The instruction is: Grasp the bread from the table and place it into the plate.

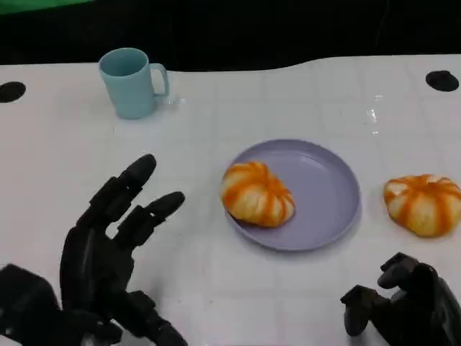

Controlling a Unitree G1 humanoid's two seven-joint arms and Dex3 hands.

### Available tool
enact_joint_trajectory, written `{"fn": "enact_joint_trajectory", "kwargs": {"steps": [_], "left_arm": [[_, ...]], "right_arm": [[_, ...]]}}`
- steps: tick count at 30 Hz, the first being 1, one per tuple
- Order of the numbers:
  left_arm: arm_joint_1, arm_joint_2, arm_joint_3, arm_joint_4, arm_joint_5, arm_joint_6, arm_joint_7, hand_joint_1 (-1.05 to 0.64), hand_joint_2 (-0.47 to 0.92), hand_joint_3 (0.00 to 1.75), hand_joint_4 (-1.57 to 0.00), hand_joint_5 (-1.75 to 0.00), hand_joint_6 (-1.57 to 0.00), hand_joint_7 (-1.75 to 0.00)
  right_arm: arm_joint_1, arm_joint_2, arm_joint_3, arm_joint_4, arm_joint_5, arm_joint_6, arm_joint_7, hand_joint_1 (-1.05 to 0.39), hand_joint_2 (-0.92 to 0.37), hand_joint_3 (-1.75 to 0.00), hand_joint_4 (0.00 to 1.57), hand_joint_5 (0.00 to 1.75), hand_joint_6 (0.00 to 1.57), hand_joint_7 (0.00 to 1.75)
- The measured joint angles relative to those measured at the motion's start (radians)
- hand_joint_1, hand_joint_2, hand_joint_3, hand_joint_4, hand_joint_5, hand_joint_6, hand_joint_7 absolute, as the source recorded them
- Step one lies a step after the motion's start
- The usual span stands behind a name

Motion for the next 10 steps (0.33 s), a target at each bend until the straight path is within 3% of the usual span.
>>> {"fn": "enact_joint_trajectory", "kwargs": {"steps": [2, 4, 5, 6, 7, 8, 9, 10], "left_arm": [[0.0, -0.013, -0.004, 0.032, 0.064, -0.072, 0.045, -0.25, 0.92, 0.22, -0.83, -0.45, -0.8, -0.12], [0.0, -0.016, -0.007, 0.054, 0.096, -0.116, 0.071, -0.2, 0.92, 0.31, -0.83, -0.92, -0.99, -0.2], [0.0, -0.017, -0.007, 0.062, 0.094, -0.125, 0.075, -0.2, 0.92, 0.33, -0.81, -1.09, -1.05, -0.24], [0.0, -0.02, -0.007, 0.067, 0.088, -0.125, 0.074, -0.2, 0.92, 0.34, -0.8, -1.16, -1.06, -0.25], [0.0, -0.022, -0.007, 0.069, 0.073, -0.125, 0.074, -0.2, 0.92, 0.35, -0.8, -1.19, -1.07, -0.26], [0.0, -0.023, -0.007, 0.07, 0.061, -0.124, 0.074, -0.32, 0.92, 0.28, -0.69, -1.39, -1.01, -0.3], [0.0, -0.023, -0.008, 0.072, 0.054, -0.125, 0.072, -0.35, 0.92, 0.25, -0.65, -1.45, -0.99, -0.32], [0.0, -0.023, -0.009, 0.079, 0.052, -0.128, 0.066, -0.43, 0.92, 0.23, -0.57, -1.62, -0.84, -0.57]], "right_arm": [[0.002, 0.0, 0.001, -0.002, 0.0, 0.0, -0.007, -0.83, -0.91, 0.0, 1.37, 1.04, 1.39, 0.67], [0.005, 0.0, 0.002, -0.003, 0.0, 0.0, -0.01, -0.82, -0.91, 0.0, 1.36, 1.04, 1.39, 0.67], [0.005, 0.0, 0.002, -0.003, 0.0, 0.0, -0.01, -0.82, -0.91, 0.0, 1.37, 1.04, 1.39, 0.67], [0.005, 0.0, 0.002, -0.003, 0.0, 0.0, -0.01, -0.82, -0.91, 0.0, 1.37, 1.04, 1.39, 0.67], [0.005, 0.0, 0.002, -0.003, 0.0, 0.0, -0.01, -0.82, -0.91, 0.0, 1.37, 1.04, 1.39, 0.67], [0.005, 0.0, 0.002, -0.003, 0.0, 0.0, -0.01, -0.82, -0.91, 0.0, 1.37, 1.04, 1.39, 0.67], [0.005, 0.0, 0.002, -0.003, 0.0, 0.0, -0.01, -0.82, -0.91, 0.0, 1.37, 1.04, 1.39, 0.67], [0.005, 0.0, 0.002, -0.003, 0.0, 0.0, -0.01, -0.83, -0.91, 0.0, 1.37, 1.04, 1.39, 0.67]]}}
